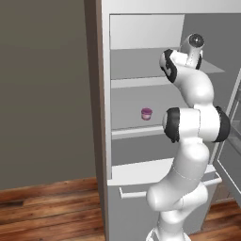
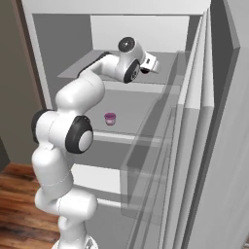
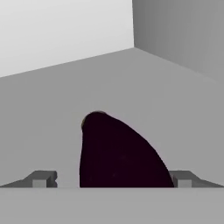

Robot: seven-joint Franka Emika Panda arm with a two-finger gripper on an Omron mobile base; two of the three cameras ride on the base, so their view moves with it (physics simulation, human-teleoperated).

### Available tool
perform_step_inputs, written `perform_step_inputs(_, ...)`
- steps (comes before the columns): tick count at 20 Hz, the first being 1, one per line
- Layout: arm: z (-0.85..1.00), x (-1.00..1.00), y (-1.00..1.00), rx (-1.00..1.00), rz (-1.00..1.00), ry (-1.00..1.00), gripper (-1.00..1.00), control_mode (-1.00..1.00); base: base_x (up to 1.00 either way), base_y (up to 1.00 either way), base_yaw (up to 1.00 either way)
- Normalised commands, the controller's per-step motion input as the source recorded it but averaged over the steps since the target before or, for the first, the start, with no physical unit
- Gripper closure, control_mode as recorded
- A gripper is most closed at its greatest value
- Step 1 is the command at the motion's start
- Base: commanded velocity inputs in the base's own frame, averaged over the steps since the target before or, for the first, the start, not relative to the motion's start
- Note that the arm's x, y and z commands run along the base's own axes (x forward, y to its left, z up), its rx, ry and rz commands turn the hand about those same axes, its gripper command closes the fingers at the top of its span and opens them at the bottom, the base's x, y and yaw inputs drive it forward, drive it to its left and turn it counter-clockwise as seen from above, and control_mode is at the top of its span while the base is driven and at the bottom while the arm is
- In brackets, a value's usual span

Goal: Pick eggplant from the fridge and place it on the plate on the counter.

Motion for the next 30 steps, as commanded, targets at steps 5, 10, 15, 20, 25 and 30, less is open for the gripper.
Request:
perform_step_inputs(5, -0.11, 0.12, -0.02, 0.00, 0.00, 0.00, 1.00, -1.00, 0.00, 0.00, 0.00)
perform_step_inputs(10, -0.24, 0.01, -0.09, 0.00, 0.00, 0.00, 1.00, -1.00, 0.00, 0.00, 0.00)
perform_step_inputs(15, -0.27, -0.20, 0.07, 0.00, 0.00, 0.00, 1.00, -1.00, 0.00, 0.00, 0.00)
perform_step_inputs(20, -0.08, -0.62, 0.38, 0.00, 0.00, -0.04, 1.00, -1.00, 0.00, 0.00, 0.00)
perform_step_inputs(25, 0.00, -0.85, 0.36, 0.00, 0.00, -0.04, 1.00, -1.00, 0.00, 0.00, 0.00)
perform_step_inputs(30, 0.14, -1.00, 0.24, 0.01, -0.01, -0.13, 1.00, -1.00, 0.00, 0.00, 0.00)
